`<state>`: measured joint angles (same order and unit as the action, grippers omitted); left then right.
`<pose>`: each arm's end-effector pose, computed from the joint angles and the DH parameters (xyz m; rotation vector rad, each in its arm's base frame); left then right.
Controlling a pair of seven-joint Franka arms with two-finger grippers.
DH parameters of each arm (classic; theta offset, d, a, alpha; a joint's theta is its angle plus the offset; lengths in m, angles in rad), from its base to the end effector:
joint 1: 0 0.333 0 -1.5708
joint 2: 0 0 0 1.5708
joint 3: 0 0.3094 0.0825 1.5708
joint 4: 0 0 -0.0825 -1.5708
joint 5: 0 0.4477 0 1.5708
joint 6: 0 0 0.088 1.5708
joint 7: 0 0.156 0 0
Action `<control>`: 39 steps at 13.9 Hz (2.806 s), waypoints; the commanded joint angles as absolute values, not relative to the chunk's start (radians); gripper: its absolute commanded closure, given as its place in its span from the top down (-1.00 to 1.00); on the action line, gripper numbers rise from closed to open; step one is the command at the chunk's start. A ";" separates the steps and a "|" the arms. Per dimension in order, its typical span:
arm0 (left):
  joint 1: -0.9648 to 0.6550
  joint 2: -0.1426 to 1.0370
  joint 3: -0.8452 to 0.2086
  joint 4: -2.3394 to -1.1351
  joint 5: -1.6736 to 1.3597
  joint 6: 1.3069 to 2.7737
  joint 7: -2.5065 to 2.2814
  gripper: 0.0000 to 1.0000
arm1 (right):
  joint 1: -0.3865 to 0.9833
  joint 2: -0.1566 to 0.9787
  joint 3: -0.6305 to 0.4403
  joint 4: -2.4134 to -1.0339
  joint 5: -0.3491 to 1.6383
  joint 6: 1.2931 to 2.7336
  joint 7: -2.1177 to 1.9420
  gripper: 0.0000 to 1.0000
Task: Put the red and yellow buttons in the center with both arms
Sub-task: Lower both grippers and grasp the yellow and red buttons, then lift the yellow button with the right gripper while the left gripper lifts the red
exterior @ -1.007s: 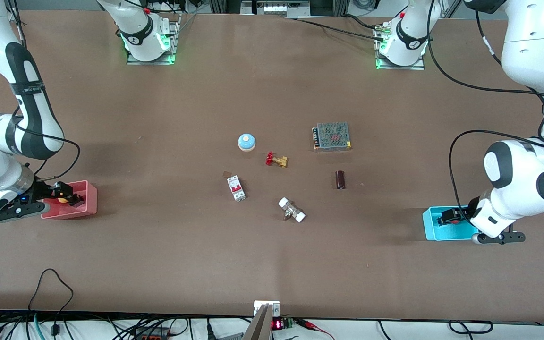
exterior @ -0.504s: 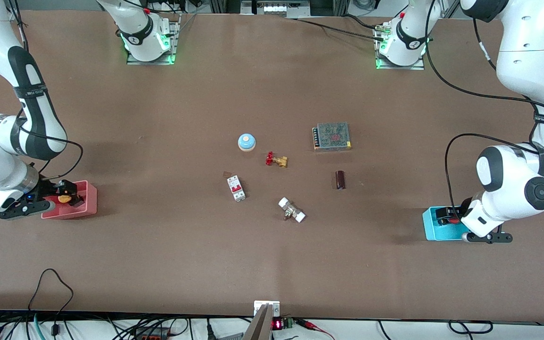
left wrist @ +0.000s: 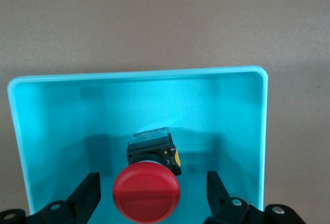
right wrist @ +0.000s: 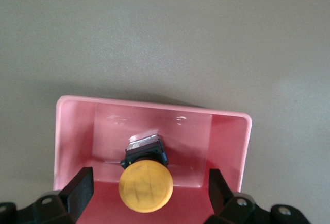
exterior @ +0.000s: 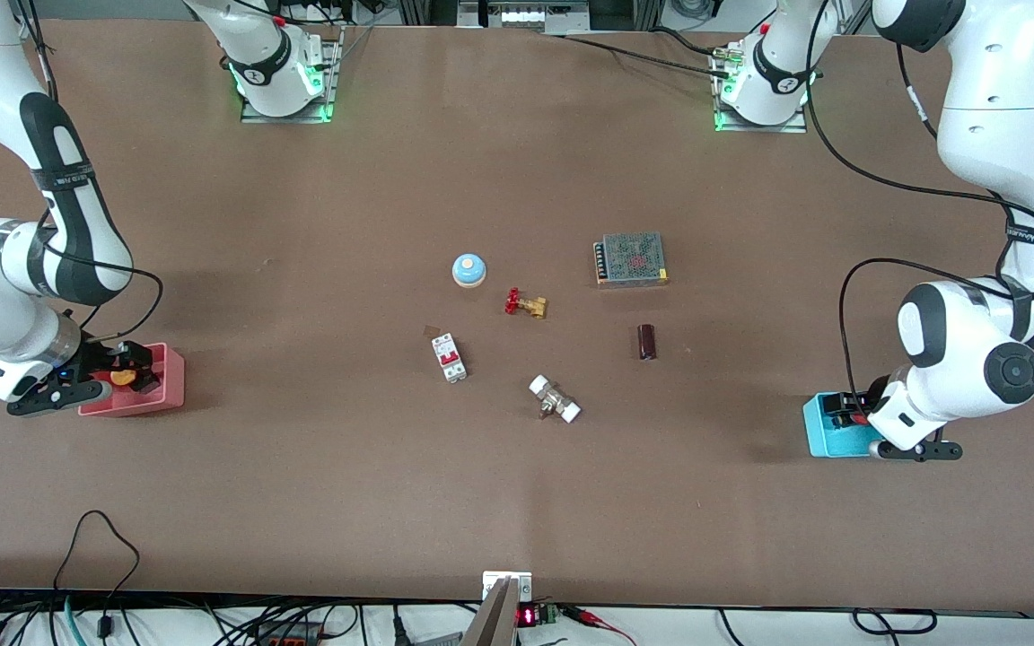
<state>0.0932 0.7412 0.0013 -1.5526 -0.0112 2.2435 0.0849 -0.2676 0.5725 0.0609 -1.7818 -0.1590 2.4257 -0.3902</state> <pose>0.7369 0.0690 0.1109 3.1284 0.0258 -0.0773 0.6953 -0.1522 0.1424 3.0147 0.4384 0.0731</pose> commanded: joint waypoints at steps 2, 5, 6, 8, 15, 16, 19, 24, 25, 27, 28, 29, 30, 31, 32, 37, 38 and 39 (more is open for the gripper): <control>0.094 0.747 0.005 -1.539 -0.003 2.247 0.100 0.37 | -0.276 0.583 0.071 -1.784 -0.158 2.450 -0.388 0.83; 0.094 0.747 0.008 -1.539 -0.003 2.247 0.101 0.09 | -0.276 0.583 0.071 -1.784 -0.158 2.450 -0.394 0.43; 0.094 0.747 0.009 -1.539 -0.003 2.247 0.100 0.02 | -0.276 0.583 0.071 -1.784 -0.158 2.450 -0.394 0.37; 0.094 0.747 0.009 -1.539 -0.006 2.249 0.100 -0.11 | -0.276 0.583 0.071 -1.784 -0.158 2.450 -0.396 0.20; 0.094 0.726 0.011 -1.540 -0.003 2.290 0.100 -0.39 | -0.272 0.583 0.071 -1.784 -0.160 2.445 -0.397 -0.29; 0.094 0.707 0.011 -1.540 0.000 2.287 0.095 -0.40 | -0.272 0.583 0.071 -1.783 -0.160 2.445 -0.397 -0.29; 0.094 0.614 0.011 -1.564 0.006 2.278 0.100 -0.42 | -0.270 0.578 0.071 -1.776 -0.164 2.445 -0.400 -0.29; 0.058 0.456 0.000 -1.655 -0.008 2.237 0.086 -0.42 | -0.267 0.477 0.071 -1.775 -0.163 2.358 -0.474 -0.29; 0.040 0.424 -0.006 -1.702 -0.008 2.234 0.083 -0.42 | -0.264 0.441 0.071 -1.775 -0.163 2.309 -0.474 -0.29; -0.003 0.394 -0.011 -1.765 -0.047 2.206 0.066 -0.44 | -0.239 0.365 0.071 -1.772 -0.158 2.212 -0.471 -0.29; -0.032 0.397 -0.011 -1.773 -0.061 2.201 0.049 -0.46 | -0.221 0.323 0.072 -1.761 -0.152 2.132 -0.459 -0.29; -0.061 0.405 -0.011 -1.773 -0.064 2.166 0.023 -0.48 | -0.195 0.287 0.072 -1.756 -0.128 2.062 -0.431 -0.29; -0.081 0.420 -0.011 -1.773 -0.064 2.133 -0.013 -0.49 | -0.174 0.255 0.072 -1.755 -0.103 2.007 -0.385 -0.29; -0.112 0.432 -0.011 -1.773 -0.064 2.106 -0.049 -0.49 | -0.146 0.232 0.077 -1.755 -0.098 1.973 -0.332 -0.29; -0.130 0.446 -0.012 -1.773 -0.066 2.088 -0.064 -0.49 | -0.108 0.218 0.078 -1.756 -0.098 1.951 -0.257 -0.29; -0.158 0.560 -0.012 -1.772 -0.172 2.088 -0.072 -0.49 | 0.053 0.268 0.080 -1.816 -0.097 2.032 0.021 -0.29; -0.164 0.566 -0.012 -1.772 -0.181 2.091 -0.072 -0.49 | 0.067 0.282 0.080 -1.836 -0.094 2.080 0.037 -0.30; -0.176 0.568 -0.012 -1.772 -0.183 2.091 -0.074 -0.49 | 0.075 0.297 0.080 -1.853 -0.091 2.129 0.040 -0.30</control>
